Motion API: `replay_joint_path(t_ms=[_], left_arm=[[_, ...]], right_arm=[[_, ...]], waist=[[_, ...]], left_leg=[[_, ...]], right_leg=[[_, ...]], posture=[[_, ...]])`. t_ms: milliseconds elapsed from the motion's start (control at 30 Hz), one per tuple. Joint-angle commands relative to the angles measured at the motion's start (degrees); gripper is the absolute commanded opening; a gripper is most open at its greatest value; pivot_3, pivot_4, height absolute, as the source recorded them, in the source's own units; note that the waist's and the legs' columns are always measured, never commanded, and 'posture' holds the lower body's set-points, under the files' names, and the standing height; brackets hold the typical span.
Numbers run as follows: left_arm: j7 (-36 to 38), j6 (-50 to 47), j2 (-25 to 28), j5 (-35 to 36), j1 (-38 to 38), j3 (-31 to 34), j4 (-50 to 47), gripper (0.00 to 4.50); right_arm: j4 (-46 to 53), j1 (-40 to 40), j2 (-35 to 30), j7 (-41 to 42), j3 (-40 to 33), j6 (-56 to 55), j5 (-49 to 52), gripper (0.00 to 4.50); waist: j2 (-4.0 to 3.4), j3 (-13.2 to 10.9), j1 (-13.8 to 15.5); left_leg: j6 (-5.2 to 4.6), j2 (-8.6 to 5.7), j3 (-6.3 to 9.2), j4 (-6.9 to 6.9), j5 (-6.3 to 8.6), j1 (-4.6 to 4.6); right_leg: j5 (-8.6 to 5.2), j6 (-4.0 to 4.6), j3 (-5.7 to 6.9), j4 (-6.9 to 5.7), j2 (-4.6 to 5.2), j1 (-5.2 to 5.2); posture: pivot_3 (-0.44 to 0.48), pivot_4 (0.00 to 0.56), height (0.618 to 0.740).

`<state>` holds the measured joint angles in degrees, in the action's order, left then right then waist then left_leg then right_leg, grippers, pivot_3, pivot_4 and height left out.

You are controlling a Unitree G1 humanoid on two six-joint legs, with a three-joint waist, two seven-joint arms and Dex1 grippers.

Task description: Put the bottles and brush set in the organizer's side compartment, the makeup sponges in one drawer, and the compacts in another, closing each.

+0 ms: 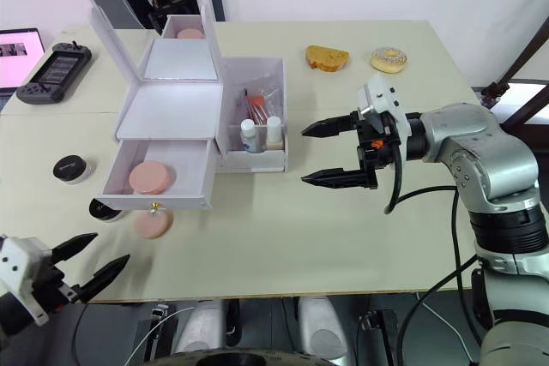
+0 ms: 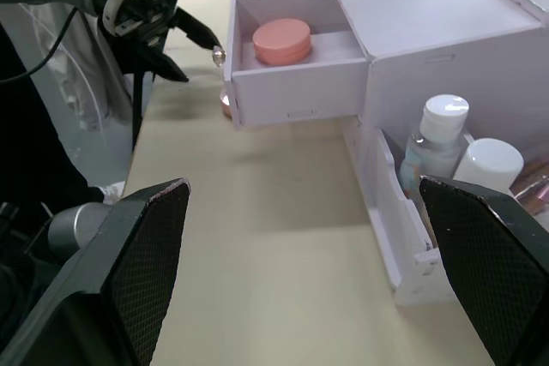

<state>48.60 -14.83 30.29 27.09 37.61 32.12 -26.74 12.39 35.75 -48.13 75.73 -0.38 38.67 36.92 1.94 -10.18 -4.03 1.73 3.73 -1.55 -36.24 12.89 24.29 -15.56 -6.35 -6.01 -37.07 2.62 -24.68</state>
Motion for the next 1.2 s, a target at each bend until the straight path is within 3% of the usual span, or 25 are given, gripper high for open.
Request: replay_joint_path(t_ms=[33, 233, 900, 1133, 1200], left_arm=[[-2.31, 3.47, -2.10, -2.61, -2.17, -3.27, 1.75, 4.47], [-6.18, 7.45, -5.20, -6.91, -5.85, -8.63, 4.06, 4.47], [-14.62, 11.86, -9.25, -13.55, -13.41, -20.16, 7.05, 4.47], [-14.95, 12.56, -8.25, -13.56, -11.84, -20.21, 6.62, 4.47], [-14.79, 12.76, -7.93, -13.21, -11.04, -19.65, 6.57, 3.73]], right_arm=[[3.09, 0.40, -0.89, -1.50, -2.60, 0.98, 2.09, 4.50], [4.16, 3.12, -3.10, -2.54, -3.15, 10.12, 7.80, 4.50], [4.43, -0.98, -5.99, -2.65, -1.46, 6.14, 3.85, 4.50], [4.50, -0.54, -6.12, -2.44, -1.30, 5.95, 3.62, 4.50], [4.51, -0.36, -5.99, -2.48, -1.11, 5.94, 3.60, 4.50]], waist=[[0.00, 0.01, 0.06], [0.05, 0.05, 0.07], [-0.12, 0.15, 0.49], [-0.12, 0.15, 0.62], [-0.12, 0.15, 0.54]], left_leg=[[0.00, 0.00, 0.00, -0.01, 0.00, 0.00], [0.00, 0.00, 0.03, -0.02, 0.00, 0.00], [-0.01, -0.03, 0.04, -0.08, 0.00, -0.19], [-0.01, -0.02, 0.04, -0.08, 0.00, -0.20], [-0.01, -0.02, 0.04, -0.07, 0.00, -0.20]], right_leg=[[0.00, 0.00, 0.00, 0.00, 0.00, 0.02], [0.00, -0.01, 0.01, 0.00, 0.00, 0.06], [0.01, -0.02, 0.01, -0.02, 0.00, 0.27], [0.01, -0.02, 0.01, -0.01, 0.01, 0.28], [0.01, -0.02, 0.01, -0.01, 0.01, 0.28]], posture=[[0.000, 0.150, 0.740], [0.000, 0.150, 0.740], [0.000, 0.150, 0.740], [0.000, 0.150, 0.740], [0.000, 0.150, 0.740]])
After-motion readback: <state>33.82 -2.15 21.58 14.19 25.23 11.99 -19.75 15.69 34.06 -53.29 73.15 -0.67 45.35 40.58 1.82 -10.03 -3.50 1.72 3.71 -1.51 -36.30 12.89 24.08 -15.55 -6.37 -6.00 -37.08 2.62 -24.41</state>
